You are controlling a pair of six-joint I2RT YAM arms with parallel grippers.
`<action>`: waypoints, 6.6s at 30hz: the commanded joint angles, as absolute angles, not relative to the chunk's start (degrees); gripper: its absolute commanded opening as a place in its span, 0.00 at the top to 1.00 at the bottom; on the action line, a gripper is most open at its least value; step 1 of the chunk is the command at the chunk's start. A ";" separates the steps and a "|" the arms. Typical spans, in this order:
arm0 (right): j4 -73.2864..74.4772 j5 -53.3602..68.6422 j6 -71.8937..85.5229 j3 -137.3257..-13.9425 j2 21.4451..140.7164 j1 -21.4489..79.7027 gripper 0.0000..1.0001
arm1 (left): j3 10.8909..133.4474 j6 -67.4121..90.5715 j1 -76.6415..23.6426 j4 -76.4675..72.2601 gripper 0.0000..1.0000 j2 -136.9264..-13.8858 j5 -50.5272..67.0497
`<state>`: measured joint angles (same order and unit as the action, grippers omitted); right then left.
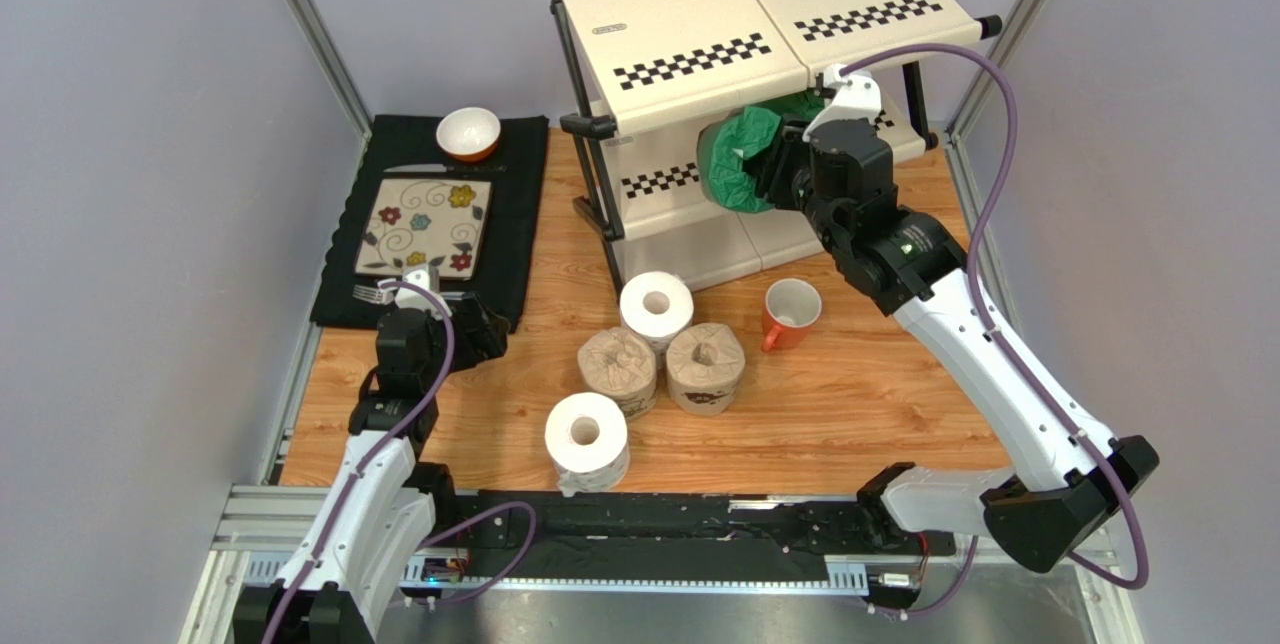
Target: Place and organize the paper towels onto the shelf
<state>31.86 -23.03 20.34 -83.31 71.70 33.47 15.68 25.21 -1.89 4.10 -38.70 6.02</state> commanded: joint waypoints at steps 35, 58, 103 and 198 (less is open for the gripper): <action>13.80 -24.43 19.60 -81.39 79.01 29.00 0.58 | 16.70 25.40 -1.67 2.02 0.07 -39.90 7.29; 13.45 -20.48 20.92 -78.58 71.64 28.92 0.35 | 16.79 25.40 -1.67 2.11 0.07 -39.90 7.65; 10.37 -15.82 26.98 -54.84 78.21 45.53 0.24 | 16.79 25.58 -1.67 2.37 0.07 -40.17 8.09; -29.53 -32.17 48.78 -43.51 87.18 28.21 0.59 | 16.00 26.19 -1.67 1.76 0.08 -40.43 8.97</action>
